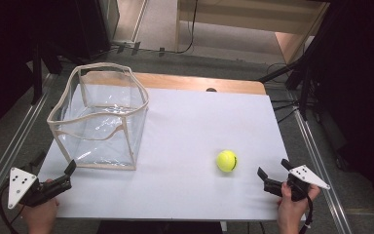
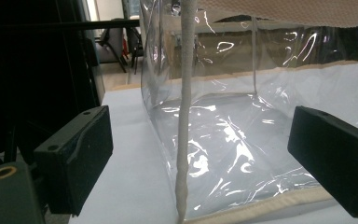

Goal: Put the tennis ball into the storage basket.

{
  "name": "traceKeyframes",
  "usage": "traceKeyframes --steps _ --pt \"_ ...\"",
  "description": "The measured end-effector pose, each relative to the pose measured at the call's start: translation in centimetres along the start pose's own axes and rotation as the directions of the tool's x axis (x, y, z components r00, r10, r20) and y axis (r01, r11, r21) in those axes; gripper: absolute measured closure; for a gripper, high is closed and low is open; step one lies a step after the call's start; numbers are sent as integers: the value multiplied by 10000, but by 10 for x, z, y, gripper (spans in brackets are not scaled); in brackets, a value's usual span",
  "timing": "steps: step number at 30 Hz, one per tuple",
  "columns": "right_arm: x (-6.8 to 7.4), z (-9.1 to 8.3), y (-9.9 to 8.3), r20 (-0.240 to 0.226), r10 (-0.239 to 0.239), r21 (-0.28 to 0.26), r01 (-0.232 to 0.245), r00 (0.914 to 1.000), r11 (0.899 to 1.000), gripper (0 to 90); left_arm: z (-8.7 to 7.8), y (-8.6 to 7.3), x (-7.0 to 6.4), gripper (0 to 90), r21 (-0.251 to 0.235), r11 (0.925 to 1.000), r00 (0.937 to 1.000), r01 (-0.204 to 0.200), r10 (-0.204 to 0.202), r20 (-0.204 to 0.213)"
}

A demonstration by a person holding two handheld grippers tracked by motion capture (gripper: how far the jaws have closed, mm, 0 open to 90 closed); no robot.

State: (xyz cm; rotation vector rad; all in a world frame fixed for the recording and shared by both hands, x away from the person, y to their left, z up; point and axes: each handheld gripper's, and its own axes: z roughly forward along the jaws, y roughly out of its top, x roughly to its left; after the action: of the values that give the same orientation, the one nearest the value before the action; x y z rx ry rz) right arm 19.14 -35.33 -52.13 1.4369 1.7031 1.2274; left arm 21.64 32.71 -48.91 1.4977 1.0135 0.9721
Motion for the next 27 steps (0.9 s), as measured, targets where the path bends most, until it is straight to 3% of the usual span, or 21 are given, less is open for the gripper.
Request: traceKeyframes --steps 17,20,27 --pt "3 -1 9 -137 -356 361 360 9993 9987 0 3 0 -1 69 70 9999 9999 -75 76 -123" --pt "7 0 16 -169 -483 787 494 9987 9957 0 3 0 -2 69 99 9999 9998 -112 113 -147" --pt "15 3 31 -669 -844 1212 921 9942 9883 0 3 0 -3 69 152 9998 9997 -159 162 -178"
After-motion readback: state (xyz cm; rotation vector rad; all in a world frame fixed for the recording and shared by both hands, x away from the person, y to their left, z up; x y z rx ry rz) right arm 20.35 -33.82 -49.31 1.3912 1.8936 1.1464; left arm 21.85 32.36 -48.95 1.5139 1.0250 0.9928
